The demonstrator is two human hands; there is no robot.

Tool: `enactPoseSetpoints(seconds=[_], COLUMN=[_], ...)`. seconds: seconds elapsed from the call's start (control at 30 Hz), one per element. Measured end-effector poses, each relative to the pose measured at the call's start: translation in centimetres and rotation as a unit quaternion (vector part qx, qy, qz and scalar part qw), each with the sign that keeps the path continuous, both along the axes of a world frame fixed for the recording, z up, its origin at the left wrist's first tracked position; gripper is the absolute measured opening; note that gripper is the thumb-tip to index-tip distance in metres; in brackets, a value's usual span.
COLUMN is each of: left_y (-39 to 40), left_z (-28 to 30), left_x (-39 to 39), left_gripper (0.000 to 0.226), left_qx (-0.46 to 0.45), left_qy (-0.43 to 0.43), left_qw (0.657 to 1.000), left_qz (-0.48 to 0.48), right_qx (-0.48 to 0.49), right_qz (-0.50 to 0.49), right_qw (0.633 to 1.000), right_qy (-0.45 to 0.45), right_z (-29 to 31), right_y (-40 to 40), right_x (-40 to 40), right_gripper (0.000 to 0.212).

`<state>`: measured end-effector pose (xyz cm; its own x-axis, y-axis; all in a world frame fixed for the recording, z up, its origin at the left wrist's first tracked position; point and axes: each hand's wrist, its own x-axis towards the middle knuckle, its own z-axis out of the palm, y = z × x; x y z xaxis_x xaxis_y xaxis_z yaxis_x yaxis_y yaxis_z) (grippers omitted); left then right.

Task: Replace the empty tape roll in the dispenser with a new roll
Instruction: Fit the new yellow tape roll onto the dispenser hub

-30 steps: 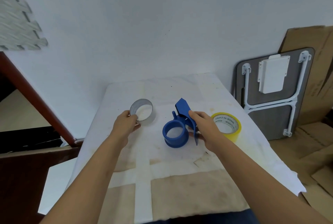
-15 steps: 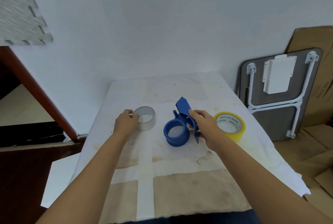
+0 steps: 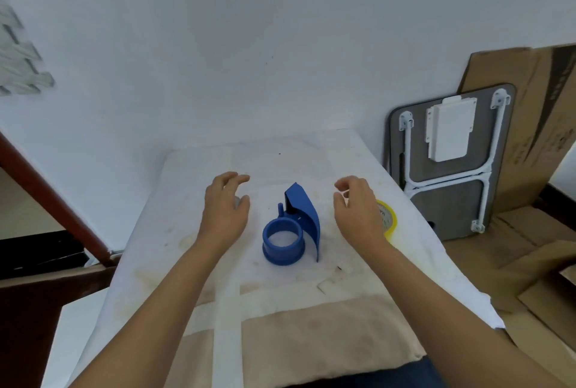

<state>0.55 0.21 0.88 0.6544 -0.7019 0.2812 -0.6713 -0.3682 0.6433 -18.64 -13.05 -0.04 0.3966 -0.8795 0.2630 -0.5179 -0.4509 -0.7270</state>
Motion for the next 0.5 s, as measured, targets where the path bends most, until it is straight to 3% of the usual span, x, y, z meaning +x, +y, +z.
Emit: enactPoseSetpoints(seconds=[0.07,0.17,0.27,0.37,0.4,0.47,0.5], left_y=[-0.9,-2.2,-3.0,-3.1,-3.2,-3.4,-3.6], left_z=[0.4,0.9,1.4,2.0,2.2,2.7,3.1], left_x=[-1.0,-2.6,-3.7,-4.5,-4.8,-5.3,-5.6], left_gripper=[0.037,0.037,0.037,0.037,0.037,0.038,0.039], left_qx=[0.003,-0.007,-0.022,-0.038,-0.044,-0.062,-0.075], left_qy=[-0.038,-0.048,-0.043,-0.034,-0.030,-0.004,0.029], left_qw=[0.999,0.997,0.994,0.992,0.992,0.990,0.987], left_qz=[-0.031,-0.067,-0.098,-0.112,-0.115,-0.130,-0.140], right_qx=[-0.033,-0.005,-0.017,-0.076,-0.064,0.048,0.108], right_qz=[-0.011,0.033,0.078,0.059,0.035,0.005,0.006], right_qw=[0.990,0.942,0.911,0.933,0.955,0.996,0.994], right_qy=[0.137,0.333,0.404,0.347,0.286,0.077,-0.024], right_z=[-0.1,-0.3,0.0,0.3,0.9,2.8,4.1], right_y=[-1.3,-2.0,-1.2,-1.2,-1.1,-1.3,-1.3], right_x=[-1.4,-2.8,-3.9,-4.7,-4.7,-4.8,-4.7], right_gripper=[0.028,0.041,0.020,0.008,0.015,0.014,0.009])
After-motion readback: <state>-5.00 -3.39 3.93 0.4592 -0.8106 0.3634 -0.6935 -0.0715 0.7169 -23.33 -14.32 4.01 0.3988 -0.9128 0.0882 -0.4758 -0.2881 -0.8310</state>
